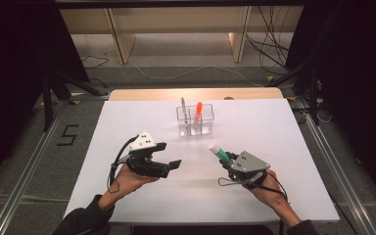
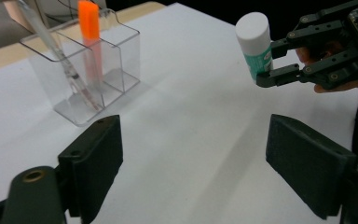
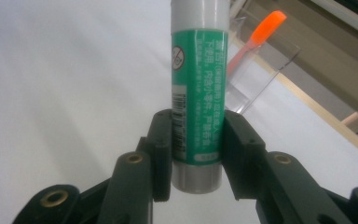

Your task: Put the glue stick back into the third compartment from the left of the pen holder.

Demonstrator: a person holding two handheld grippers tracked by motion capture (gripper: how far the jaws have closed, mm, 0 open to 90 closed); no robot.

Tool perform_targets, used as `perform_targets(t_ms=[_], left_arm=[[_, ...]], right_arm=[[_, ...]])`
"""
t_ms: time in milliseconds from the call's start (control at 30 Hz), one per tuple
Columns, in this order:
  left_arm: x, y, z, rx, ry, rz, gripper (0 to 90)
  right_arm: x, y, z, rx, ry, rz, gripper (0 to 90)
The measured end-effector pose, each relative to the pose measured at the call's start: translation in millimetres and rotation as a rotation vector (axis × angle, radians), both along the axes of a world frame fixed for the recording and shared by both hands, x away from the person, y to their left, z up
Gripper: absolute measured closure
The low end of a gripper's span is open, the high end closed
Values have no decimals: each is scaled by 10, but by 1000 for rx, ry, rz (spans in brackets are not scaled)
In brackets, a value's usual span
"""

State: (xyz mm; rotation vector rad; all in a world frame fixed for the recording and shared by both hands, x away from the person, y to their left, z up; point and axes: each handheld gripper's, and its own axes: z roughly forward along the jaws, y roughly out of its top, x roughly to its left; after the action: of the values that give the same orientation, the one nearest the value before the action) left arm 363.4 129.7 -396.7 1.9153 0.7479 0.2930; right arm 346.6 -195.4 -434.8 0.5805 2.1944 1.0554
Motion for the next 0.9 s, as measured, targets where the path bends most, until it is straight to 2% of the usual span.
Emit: perform_targets(t_ms=[133, 267, 433, 500, 567, 733, 867, 900], left_arm=[[-55, 88, -37, -56, -37, 52, 167], [-118, 144, -74, -83, -75, 82, 161], [-168, 201, -103, -107, -89, 99, 156], [-177, 214, -118, -104, -96, 100, 154], [-184, 222, -136, -104, -83, 100, 154], [-230, 270, -177, -111, -84, 101, 139], [-259, 291, -193, -111, -94, 111, 135], [-261, 295, -195, -122, -92, 110, 135]], right_arm=[[166, -54, 74, 142, 60, -38, 668], [329, -74, 124, 254, 99, -76, 668], [521, -70, 176, 359, 131, -105, 668], [589, -60, 194, 384, 141, -115, 668], [646, -46, 212, 407, 148, -119, 668], [783, -17, 257, 462, 165, -132, 667], [906, 1, 299, 491, 173, -156, 668], [939, 5, 308, 495, 167, -157, 668]])
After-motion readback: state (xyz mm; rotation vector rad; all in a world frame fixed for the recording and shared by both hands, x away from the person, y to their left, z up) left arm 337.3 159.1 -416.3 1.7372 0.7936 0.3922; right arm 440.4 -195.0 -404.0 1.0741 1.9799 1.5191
